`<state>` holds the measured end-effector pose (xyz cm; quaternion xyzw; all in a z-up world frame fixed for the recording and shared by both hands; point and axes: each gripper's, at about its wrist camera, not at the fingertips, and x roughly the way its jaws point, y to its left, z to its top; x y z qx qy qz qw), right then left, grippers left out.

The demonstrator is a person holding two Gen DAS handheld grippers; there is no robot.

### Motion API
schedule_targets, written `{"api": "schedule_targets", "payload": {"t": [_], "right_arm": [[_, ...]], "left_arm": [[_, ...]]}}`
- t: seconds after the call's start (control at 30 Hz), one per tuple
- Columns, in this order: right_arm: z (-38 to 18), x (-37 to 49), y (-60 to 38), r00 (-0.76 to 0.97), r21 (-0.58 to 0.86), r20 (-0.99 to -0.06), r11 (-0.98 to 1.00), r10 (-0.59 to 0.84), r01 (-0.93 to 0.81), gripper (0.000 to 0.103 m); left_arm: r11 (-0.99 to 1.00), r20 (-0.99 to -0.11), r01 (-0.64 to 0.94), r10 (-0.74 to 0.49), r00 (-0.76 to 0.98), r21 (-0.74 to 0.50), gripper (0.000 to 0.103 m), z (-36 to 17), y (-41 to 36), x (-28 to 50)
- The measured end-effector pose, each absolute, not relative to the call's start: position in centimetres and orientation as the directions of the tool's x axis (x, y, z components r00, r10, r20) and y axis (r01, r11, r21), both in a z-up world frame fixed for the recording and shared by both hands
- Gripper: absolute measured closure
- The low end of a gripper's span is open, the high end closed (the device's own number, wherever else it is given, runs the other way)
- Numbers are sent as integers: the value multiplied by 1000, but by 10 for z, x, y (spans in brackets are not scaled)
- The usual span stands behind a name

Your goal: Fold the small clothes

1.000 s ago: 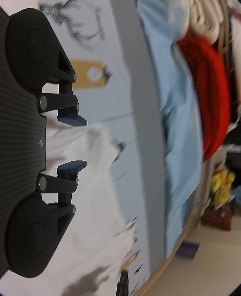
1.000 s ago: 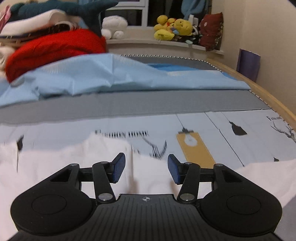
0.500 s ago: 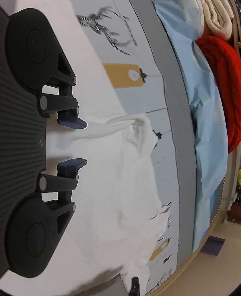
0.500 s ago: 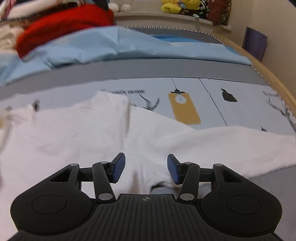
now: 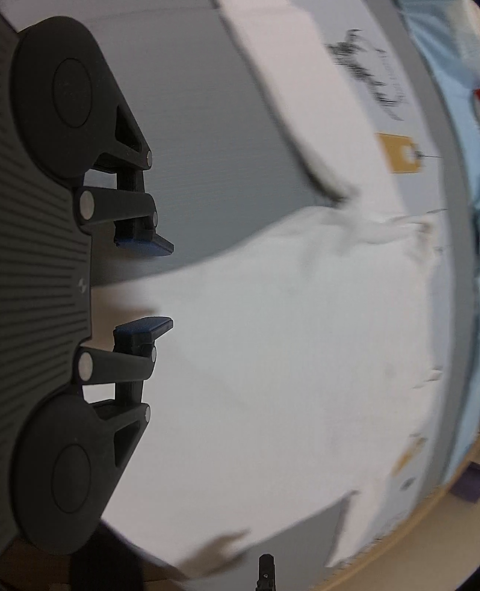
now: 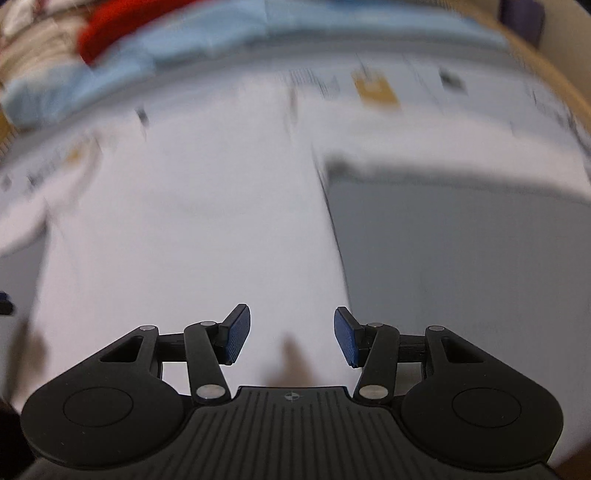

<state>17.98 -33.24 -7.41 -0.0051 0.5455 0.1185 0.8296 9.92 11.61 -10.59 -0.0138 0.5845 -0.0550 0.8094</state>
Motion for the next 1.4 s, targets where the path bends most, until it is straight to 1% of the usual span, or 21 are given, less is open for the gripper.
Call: {"api": "schedule_targets", "payload": {"t": [0.13,0.23,0.4,0.43,0.47,0.5,0.53,0.57,0.7,0.8,0.87,0.93,0.97,1.0,1.07,1.1,1.17,1.23,1.3,1.33,1.4], "right_arm": [[-102,161,-346,301,52,-948,982,106,-183,50],[-114,151,-356,252,48,-964,988,85,-149,49],[-128,137,-357,209,11,-977,983,49,-182,47],[-127,136,-357,211,10,-976,981,51,-192,47],[-127,135,-357,209,11,-976,980,54,-199,48],[-126,133,-357,204,15,-977,979,57,-202,52],[-125,132,-356,202,21,-977,978,64,-209,69],[-123,131,-355,200,30,-977,975,75,-219,98],[-111,131,-359,219,68,-969,974,117,-216,98],[-120,127,-361,190,4,-981,972,50,-235,98],[-120,128,-361,189,-7,-981,969,41,-247,97],[-111,125,-356,231,-51,-973,966,10,-255,97],[-104,123,-352,275,-87,-961,958,-10,-272,93],[-96,121,-347,318,-107,-948,950,-9,-292,91],[-82,116,-341,379,-93,-925,943,37,-318,79],[-78,114,-340,393,-71,-917,942,68,-328,77],[-80,112,-335,378,-27,-918,934,118,-357,71],[-99,110,-331,313,-41,-945,922,89,-385,65],[-117,114,-323,222,-81,-975,903,16,-421,63],[-123,112,-322,207,-103,-978,895,-12,-434,63],[-114,117,-329,241,-94,-971,896,14,-434,63]], "left_arm": [[991,-966,47,-129,224,-121,61,-131,121,71],[987,-967,56,-157,202,-148,61,-139,116,54],[991,-977,102,-105,185,-87,61,-151,102,34],[991,-977,113,-99,187,-79,63,-150,100,31],[990,-977,117,-103,187,-82,76,-149,100,29],[987,-976,125,-122,181,-100,88,-149,99,26],[984,-974,136,-140,176,-117,98,-147,99,24],[983,-974,145,-135,183,-109,98,-145,98,22],[982,-972,157,-133,193,-103,99,-137,100,14],[982,-984,174,-105,145,-80,97,-142,99,11],[984,-983,161,-98,158,-72,90,-137,101,9],[987,-974,156,-71,215,-38,84,-125,102,7],[986,-966,166,-60,251,-18,84,-119,102,5],[984,-957,176,-68,282,-18,84,-113,101,3],[980,-948,189,-112,299,-56,84,-108,100,0],[977,-948,200,-128,291,-70,84,-110,99,-1],[971,-963,233,-116,243,-58,83,-121,91,-5],[958,-979,285,-65,192,-8,82,-136,79,-10],[948,-977,317,-53,205,15,81,-130,76,-13],[956,-974,293,-74,214,-9,80,-125,79,-13],[967,-962,251,-109,250,-45,80,-113,85,-9]]}}
